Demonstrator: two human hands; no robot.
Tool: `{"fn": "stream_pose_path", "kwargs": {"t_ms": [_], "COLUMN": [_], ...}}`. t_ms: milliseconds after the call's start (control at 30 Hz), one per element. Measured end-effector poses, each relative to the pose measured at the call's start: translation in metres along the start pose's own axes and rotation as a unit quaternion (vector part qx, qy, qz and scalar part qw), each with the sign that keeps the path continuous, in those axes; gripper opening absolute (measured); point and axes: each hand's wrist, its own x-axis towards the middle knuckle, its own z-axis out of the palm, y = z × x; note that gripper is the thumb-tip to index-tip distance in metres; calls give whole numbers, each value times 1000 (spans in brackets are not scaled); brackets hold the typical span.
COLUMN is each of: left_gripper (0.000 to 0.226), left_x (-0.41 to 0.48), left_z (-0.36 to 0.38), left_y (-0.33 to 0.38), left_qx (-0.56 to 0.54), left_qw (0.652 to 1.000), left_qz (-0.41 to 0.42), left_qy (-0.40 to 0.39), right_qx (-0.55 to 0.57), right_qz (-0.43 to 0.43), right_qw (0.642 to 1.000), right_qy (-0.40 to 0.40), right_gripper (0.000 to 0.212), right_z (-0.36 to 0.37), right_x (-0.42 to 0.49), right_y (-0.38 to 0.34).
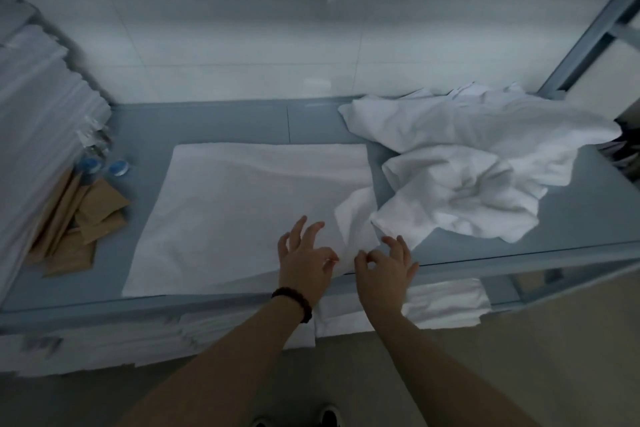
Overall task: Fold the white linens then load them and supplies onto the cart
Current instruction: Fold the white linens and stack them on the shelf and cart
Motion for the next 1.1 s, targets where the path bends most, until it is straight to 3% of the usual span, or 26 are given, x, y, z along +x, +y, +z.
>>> {"fn": "stream_pose_path", "kwargs": {"t_ms": [167,300,433,533,633,733,867,967,1100], "left_gripper": [14,19,12,24,39,48,57,56,24], "left_x": [-23,-34,-38,-33,-26,-20,-18,-19,-16], "left_z": [6,12,14,18,27,37,47,43,24], "left_y": [-5,-8,-7,-3,2,13,30,40,40], "left_qx": [34,49,62,69,101,130,132,135,84], "left_qw": [998,997,996,995,989,980,974,980,994], "left_qz": [17,40,46,39,48,73,94,77,57], "left_qy": [-42,-32,-46,-53,-97,-135,-158,-127,-33], "right_qx": [-4,-4,2,-3,-56,-87,-70,-27,36], "right_qz": [39,69,91,95,91,84,72,61,25], "right_qw": [999,997,996,995,992,986,988,992,994], "right_qy": [-21,-29,-14,-6,-66,-114,-118,-111,-105], "right_gripper": [29,34,38,36,39,27,26,29,23], "right_z": [-4,-7,-11,-10,-7,-3,-1,-3,-4], "right_x": [-16,-20,-13,-5,5,13,15,15,14], "right_y": [19,30,37,42,49,52,48,37,18]}}
